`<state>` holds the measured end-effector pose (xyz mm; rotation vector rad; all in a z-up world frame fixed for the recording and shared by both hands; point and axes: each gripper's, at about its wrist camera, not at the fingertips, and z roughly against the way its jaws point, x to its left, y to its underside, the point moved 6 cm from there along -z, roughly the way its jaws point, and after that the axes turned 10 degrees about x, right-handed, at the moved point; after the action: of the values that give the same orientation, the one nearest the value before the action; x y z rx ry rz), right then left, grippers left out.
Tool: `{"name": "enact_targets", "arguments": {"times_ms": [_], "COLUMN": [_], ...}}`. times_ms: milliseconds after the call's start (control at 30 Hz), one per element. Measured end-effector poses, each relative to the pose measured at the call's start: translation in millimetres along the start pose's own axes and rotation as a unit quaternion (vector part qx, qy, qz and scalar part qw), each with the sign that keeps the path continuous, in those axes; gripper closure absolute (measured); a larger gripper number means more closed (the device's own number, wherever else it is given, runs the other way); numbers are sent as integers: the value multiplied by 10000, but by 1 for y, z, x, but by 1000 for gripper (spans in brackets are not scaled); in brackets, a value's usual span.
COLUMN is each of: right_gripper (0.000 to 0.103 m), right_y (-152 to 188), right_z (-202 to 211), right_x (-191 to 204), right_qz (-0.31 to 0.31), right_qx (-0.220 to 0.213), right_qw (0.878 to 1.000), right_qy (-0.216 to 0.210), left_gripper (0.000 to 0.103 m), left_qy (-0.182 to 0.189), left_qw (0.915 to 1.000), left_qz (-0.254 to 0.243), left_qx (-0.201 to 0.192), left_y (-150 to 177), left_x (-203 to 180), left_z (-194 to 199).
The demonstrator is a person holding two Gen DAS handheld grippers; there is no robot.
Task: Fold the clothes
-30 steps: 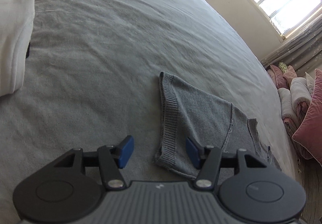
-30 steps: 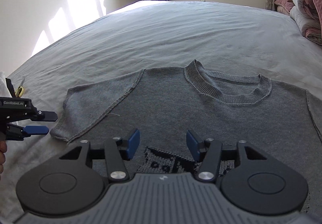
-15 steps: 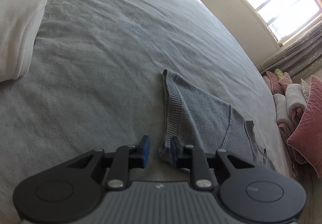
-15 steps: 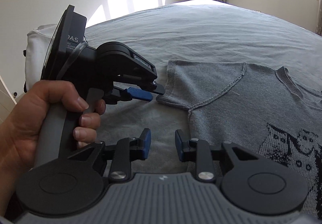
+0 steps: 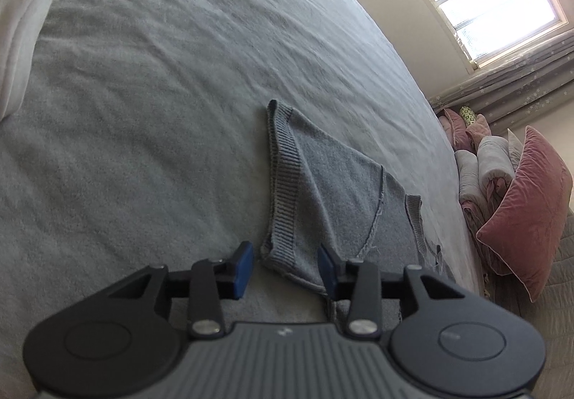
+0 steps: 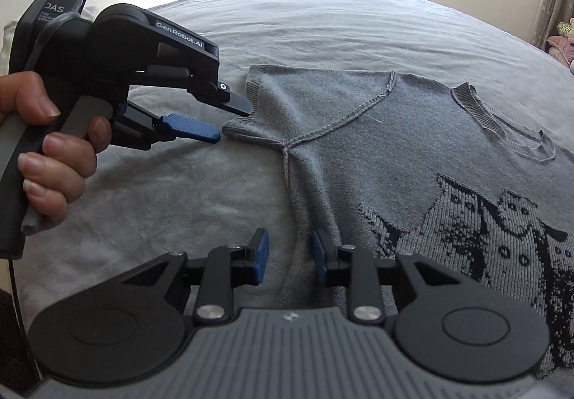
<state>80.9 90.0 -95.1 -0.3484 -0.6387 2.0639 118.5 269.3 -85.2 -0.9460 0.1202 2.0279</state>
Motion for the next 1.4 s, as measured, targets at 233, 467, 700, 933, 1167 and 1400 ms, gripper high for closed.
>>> {"name": "enact_targets", "arguments": {"times_ms": [233,467,700,933,1167,1400], "right_gripper": [96,97,94,55,54,46], "right_y": [3,-10,-7,6,40,97], "right_z": [-1,22,2,29,77,137], "right_x": [-7,-4,-2,-25,-111,-176], "right_qz": [-108,-1016,-1178,-1256,-1859,-2399], "right_qx": [-75,-221,131,-14,-169,-361], "right_qw": [9998,9843,9809,9804,9791,9701], "right_qy": [121,-1424,-1540,-1518,-806,-79], "left_gripper": [98,99,95,73,90,45], "left_qy": [-102,-37,-244,44,-1156,-1717], "left_qw": [9998,9958,9973,9939,9844,9736], "left_qz": [-8,512,469,697,-606,-1277], "left_qx": [-148,-759,-517,-858,-1184,-795], "left_y": [-1,-9,-14,-40,-52,1], "left_x": [-1,8,11,18,-8,-18], "left_z": [-11,12,-3,-9,-22,1]}}
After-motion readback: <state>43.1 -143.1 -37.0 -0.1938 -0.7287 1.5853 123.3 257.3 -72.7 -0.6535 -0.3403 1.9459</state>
